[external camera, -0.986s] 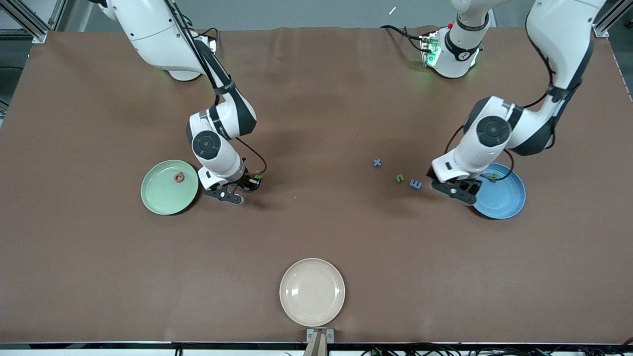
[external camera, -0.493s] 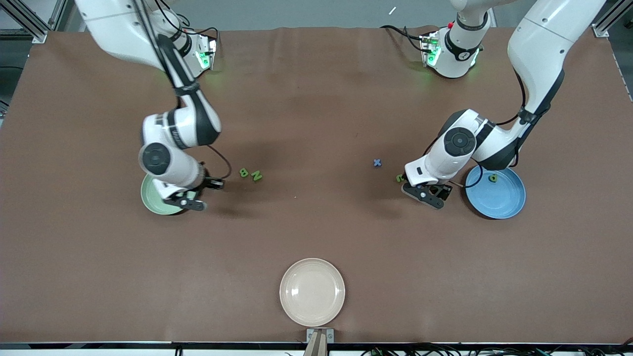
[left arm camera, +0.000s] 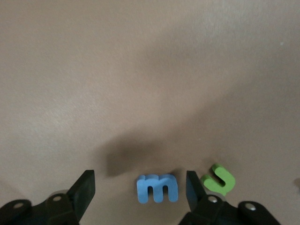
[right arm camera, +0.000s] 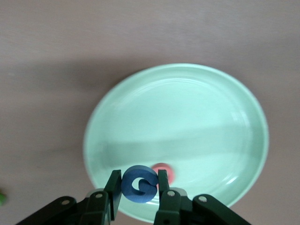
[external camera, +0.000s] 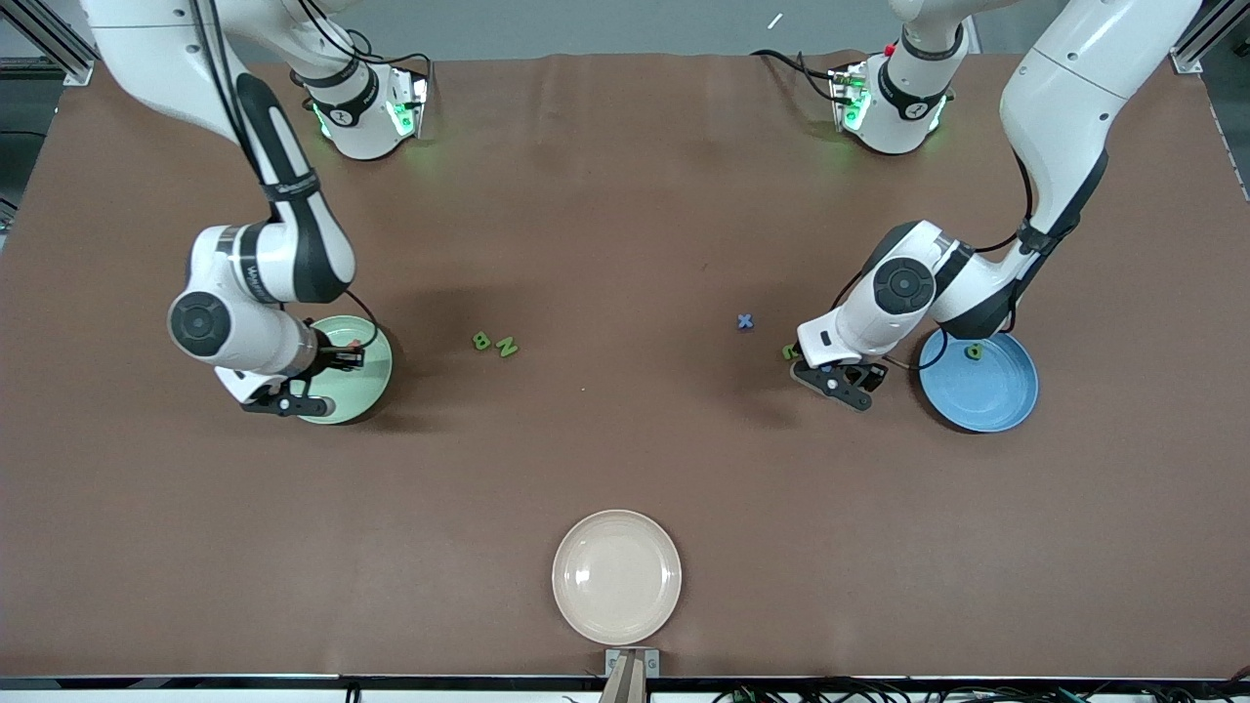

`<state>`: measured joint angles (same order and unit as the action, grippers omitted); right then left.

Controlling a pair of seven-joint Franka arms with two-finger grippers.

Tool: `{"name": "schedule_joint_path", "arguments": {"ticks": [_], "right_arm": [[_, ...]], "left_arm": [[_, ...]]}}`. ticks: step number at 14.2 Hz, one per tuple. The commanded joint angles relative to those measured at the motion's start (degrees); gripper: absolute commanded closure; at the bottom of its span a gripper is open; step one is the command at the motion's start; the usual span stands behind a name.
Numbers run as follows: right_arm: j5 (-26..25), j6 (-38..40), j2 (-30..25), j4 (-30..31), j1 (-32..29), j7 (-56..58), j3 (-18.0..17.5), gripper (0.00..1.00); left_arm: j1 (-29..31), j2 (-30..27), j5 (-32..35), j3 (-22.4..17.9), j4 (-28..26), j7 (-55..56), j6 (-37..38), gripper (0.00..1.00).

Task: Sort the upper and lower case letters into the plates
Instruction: 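Drop G onto green plate while the left gripper lifts m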

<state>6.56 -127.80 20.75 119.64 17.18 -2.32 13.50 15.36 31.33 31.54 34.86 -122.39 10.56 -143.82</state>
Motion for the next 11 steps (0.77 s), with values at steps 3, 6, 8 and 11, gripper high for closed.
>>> {"name": "schedule_joint_path", "arguments": {"ticks": [3, 6, 8, 11], "right_arm": [[-0.7, -2.0, -1.2, 3.5, -5.4, 7.9, -0.8, 0.97], [-0.7, -8.9, 0.5, 6.8, -6.4, 8.6, -0.8, 0.96], [-0.7, -9.5, 2.0, 6.8, -6.6, 8.7, -0.8, 0.90], [-0.6, -9.3, 2.1, 6.7, -7.2, 8.7, -0.8, 0.00]], "left_arm": [[0.6, -0.4, 1.5, 0.4, -1.3, 1.4, -0.3, 0.24], [0.4, -0.1, 1.5, 0.4, -1.3, 1.7, -0.3, 0.31], [0.3, 0.2, 1.5, 0.4, -1.3, 1.9, -0.3, 0.38], [0.3, 0.7, 1.5, 0.4, -1.3, 3.1, -0.3, 0.50]]}}
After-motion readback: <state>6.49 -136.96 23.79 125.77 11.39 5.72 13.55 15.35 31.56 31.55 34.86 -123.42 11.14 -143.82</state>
